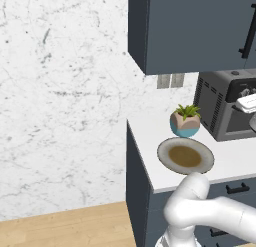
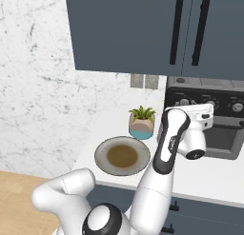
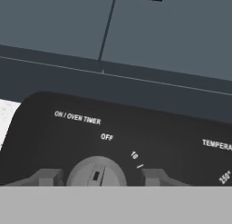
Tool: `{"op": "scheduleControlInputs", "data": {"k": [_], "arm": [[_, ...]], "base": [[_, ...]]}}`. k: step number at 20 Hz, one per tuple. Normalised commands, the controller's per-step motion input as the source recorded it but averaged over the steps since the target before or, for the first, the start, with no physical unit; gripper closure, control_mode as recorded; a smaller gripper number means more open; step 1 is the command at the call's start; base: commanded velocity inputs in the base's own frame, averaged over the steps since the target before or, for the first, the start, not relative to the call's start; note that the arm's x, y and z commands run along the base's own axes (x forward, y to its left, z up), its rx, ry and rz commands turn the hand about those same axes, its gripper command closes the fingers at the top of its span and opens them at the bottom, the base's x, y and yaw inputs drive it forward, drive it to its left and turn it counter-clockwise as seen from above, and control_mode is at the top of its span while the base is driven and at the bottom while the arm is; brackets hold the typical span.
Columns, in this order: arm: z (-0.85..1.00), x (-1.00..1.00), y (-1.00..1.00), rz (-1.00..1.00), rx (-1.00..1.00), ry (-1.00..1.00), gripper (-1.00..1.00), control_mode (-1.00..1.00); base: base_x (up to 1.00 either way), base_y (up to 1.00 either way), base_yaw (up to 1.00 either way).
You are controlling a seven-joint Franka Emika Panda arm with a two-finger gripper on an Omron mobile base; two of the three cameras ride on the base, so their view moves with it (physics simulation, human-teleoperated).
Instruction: Pick up the kebab skewer and baguette bread, and place them inside the toaster oven. Close the toaster oven door and start by setting the timer.
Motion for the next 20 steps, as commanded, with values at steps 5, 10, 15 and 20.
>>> {"op": "scheduleControlInputs", "data": {"k": [5,10,15,20], "arm": [[-0.01,0.14,0.00,-0.02,-0.02,0.00,1.00,-1.00],[0.00,0.00,0.00,-0.02,-0.01,0.00,1.00,-1.00],[0.00,0.00,0.06,-0.02,-0.03,0.00,1.00,-1.00],[0.00,0.00,0.13,-0.02,-0.01,0.00,1.00,-1.00]], "base": [[0.00,0.00,0.00],[0.00,0.00,0.00],[0.00,0.00,0.00],[0.00,0.00,0.00]]}}
